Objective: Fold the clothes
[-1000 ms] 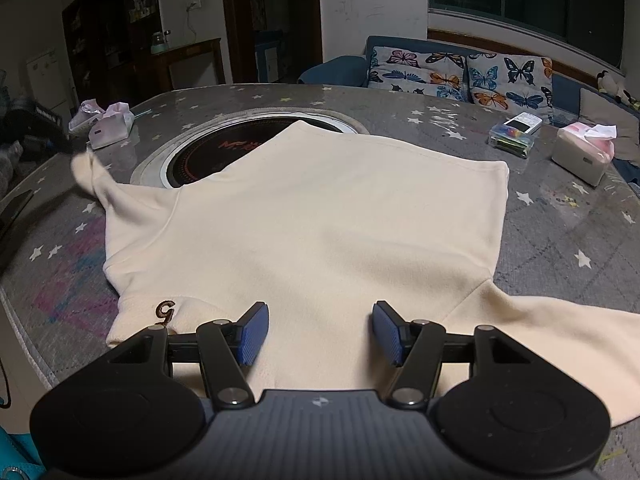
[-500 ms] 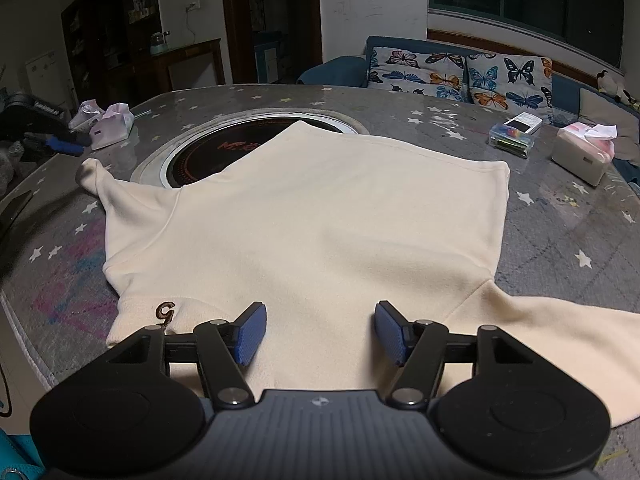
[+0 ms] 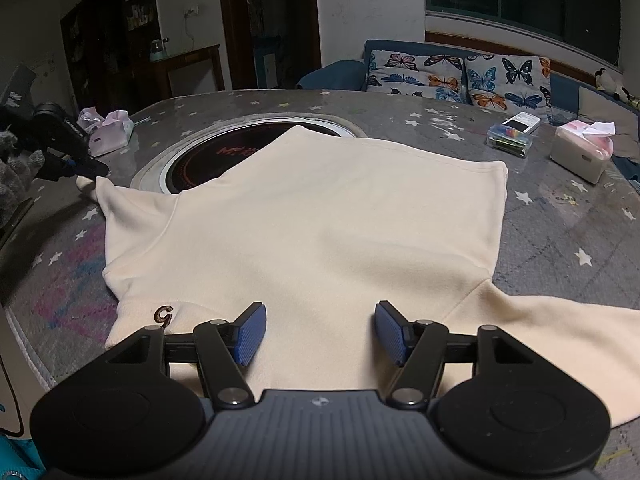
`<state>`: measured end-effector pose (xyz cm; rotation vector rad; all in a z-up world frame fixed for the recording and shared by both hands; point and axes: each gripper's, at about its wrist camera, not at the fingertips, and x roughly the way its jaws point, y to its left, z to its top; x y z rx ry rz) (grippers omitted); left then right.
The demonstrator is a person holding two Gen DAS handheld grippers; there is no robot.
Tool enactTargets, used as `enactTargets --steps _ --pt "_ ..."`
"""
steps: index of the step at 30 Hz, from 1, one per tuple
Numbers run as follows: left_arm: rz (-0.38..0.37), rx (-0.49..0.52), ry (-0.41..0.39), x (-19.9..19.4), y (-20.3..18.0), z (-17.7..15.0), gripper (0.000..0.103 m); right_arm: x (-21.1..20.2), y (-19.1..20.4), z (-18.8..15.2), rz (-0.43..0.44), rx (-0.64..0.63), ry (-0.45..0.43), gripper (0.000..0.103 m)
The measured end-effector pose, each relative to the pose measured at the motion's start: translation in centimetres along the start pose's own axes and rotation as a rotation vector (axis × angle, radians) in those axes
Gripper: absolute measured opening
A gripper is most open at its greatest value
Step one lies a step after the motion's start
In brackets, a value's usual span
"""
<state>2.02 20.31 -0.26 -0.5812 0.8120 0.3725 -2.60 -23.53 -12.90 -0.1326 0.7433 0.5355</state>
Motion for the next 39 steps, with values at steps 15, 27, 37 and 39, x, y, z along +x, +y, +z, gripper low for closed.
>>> enactTargets --steps 15,27,37,39 --pt "0.087 0.220 -0.116 -4.2 4.3 -5.8 0.006 0.2 -0.2 0.1 0.006 -0.010 0.003 0.062" --pt "0.114 0.263 -0.152 -0.9 2.8 -2.7 0.035 0.3 0.0 0.3 0.000 -0.007 0.006 0.062" --pt "0.192 0.506 -0.174 2.9 -0.8 -1.5 0.020 0.5 0.2 0.5 -0.012 -0.013 0.020 0.063" --pt "0.214 0.569 -0.189 3.8 -1.9 -1.2 0.020 0.5 0.2 0.5 -0.015 -0.012 0.022 0.063"
